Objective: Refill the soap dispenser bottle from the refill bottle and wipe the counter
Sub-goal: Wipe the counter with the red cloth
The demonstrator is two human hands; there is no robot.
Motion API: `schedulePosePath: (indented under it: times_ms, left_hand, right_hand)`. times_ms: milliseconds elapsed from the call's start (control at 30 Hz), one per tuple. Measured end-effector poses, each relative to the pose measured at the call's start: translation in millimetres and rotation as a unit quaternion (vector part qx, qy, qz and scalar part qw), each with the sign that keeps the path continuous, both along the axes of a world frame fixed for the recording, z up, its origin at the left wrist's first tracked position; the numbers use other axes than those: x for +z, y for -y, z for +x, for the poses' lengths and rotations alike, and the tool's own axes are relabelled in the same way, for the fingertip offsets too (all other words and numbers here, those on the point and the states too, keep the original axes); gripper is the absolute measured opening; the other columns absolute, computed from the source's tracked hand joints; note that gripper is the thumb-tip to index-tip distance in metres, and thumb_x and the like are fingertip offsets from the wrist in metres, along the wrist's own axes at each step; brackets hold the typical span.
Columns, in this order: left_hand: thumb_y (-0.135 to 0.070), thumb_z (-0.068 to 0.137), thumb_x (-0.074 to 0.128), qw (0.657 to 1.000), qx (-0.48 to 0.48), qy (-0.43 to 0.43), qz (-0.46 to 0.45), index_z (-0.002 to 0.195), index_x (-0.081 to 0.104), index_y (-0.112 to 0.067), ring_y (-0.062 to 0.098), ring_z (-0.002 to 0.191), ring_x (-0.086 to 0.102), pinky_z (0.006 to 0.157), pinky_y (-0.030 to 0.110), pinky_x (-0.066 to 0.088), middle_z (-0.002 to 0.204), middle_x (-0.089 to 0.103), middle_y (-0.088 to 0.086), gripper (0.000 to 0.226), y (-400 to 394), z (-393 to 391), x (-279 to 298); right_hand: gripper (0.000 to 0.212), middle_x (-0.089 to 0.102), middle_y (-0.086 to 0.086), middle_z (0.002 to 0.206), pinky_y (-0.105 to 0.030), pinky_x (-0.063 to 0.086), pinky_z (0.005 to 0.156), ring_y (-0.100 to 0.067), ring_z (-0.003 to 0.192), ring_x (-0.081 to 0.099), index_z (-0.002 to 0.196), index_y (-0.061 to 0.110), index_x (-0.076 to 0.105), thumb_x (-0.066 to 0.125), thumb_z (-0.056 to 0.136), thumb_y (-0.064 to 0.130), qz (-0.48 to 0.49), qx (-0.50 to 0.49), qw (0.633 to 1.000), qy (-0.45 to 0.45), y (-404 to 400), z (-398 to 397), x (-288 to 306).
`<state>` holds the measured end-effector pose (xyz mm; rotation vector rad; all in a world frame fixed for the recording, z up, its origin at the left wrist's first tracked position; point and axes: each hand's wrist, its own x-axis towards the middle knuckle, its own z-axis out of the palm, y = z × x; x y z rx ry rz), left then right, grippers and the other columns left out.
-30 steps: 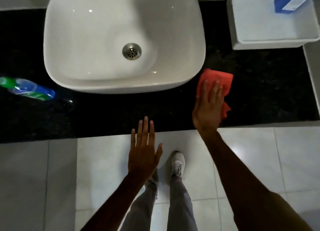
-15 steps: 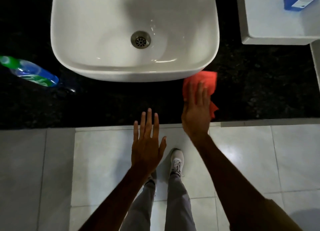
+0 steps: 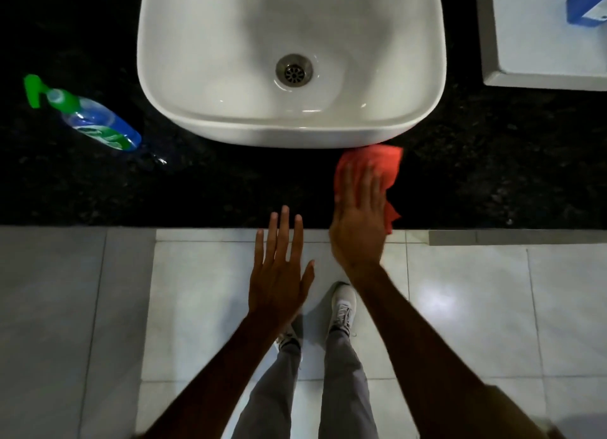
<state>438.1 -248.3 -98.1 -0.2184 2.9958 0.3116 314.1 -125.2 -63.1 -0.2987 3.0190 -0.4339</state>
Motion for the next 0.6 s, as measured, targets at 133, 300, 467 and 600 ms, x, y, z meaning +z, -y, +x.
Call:
schedulePosePath:
  times_ms: [133, 300, 467, 600]
  left_hand:
    - [-0.058, 0.102, 0.034, 0.999, 0.033, -0.002, -0.001, 0.165, 0.005, -0.019, 0.03, 0.161, -0.005, 0.13, 0.057, 0.009, 0.173, -0.006, 0.015, 0.08, 7, 5, 6]
    - [-0.061, 0.104, 0.028, 1.0, 0.013, 0.011, -0.009, 0.165, 0.003, -0.02, 0.032, 0.161, -0.004, 0.13, 0.057, 0.01, 0.173, -0.006, 0.016, 0.078, 17, 6, 5]
    - [-0.058, 0.104, 0.032, 0.998, 0.056, 0.004, -0.009, 0.165, 0.004, -0.013, 0.031, 0.161, -0.002, 0.13, 0.058, 0.011, 0.173, -0.005, 0.016, 0.081, 25, 15, 4]
    - [-0.056, 0.103, 0.037, 0.999, 0.043, 0.007, 0.003, 0.165, 0.003, -0.014, 0.028, 0.162, -0.005, 0.13, 0.057, 0.01, 0.174, -0.007, 0.014, 0.082, 32, 18, 7]
  right_hand:
    - [0.073, -0.003, -0.007, 0.176, -0.049, 0.021, 0.131, -0.025, 0.163, -0.004, 0.167, 0.023, 0.006, 0.045, 0.106, 0.01, 0.024, 0.084, 0.996, 0.031, -45, 45, 9]
    - [0.056, 0.006, -0.015, 0.174, -0.052, 0.016, 0.131, -0.034, 0.162, 0.004, 0.166, 0.019, 0.015, 0.033, 0.113, 0.027, -0.005, -0.084, 0.996, 0.022, -21, -1, 12]
    - [0.064, -0.001, -0.005, 0.176, -0.05, 0.012, 0.133, -0.025, 0.163, -0.003, 0.167, 0.025, 0.008, 0.039, 0.111, 0.025, -0.004, 0.1, 0.995, 0.028, 27, 31, 0]
    - [0.074, 0.0, -0.003, 0.176, -0.055, 0.033, 0.125, -0.024, 0.163, 0.001, 0.167, 0.026, 0.007, 0.049, 0.107, 0.011, 0.008, 0.109, 0.993, 0.052, -33, 46, 7]
